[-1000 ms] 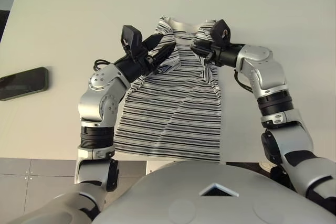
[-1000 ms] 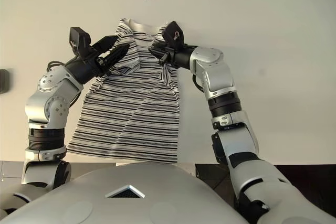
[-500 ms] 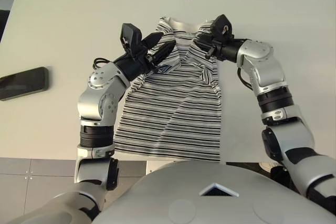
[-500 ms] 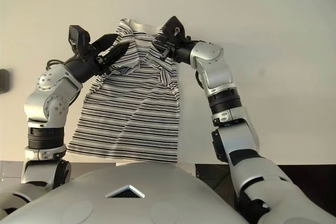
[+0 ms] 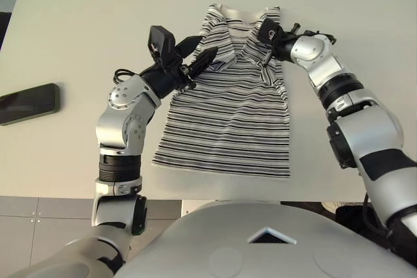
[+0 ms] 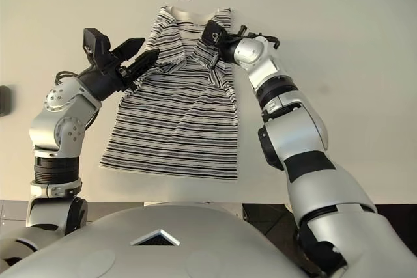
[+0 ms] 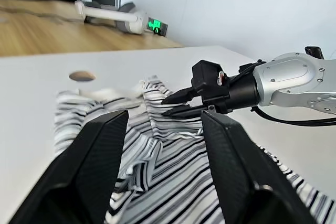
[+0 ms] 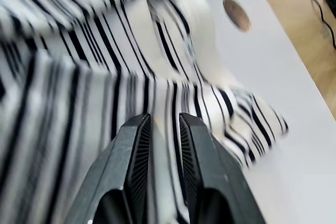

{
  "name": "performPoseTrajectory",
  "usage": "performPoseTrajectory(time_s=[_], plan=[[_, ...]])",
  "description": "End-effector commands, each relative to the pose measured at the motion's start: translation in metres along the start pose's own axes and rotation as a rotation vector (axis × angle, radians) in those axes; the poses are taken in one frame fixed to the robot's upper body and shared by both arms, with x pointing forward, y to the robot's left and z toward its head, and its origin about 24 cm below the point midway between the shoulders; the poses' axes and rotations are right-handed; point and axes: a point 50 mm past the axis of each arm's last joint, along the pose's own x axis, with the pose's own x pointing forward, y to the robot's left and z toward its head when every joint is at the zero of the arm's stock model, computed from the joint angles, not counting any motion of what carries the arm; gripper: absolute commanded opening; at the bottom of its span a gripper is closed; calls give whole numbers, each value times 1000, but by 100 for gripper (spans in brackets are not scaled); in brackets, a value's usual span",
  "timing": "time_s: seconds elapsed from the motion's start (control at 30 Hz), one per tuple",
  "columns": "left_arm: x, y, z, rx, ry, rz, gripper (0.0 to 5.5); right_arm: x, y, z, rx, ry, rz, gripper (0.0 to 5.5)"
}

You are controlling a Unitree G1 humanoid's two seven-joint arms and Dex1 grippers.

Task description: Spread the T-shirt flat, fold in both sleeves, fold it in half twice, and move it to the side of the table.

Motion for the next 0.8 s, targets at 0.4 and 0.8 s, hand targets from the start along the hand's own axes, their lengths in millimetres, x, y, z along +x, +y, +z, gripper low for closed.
performPoseTrajectory(time_s=[0.4, 0.8], plan=[[-51, 17, 48, 892, -120, -139, 260, -121, -35, -18, -80, -582, 18, 101], [-143, 41, 2, 1427, 546, -733, 260, -235, 62, -77, -428, -117, 570, 210]])
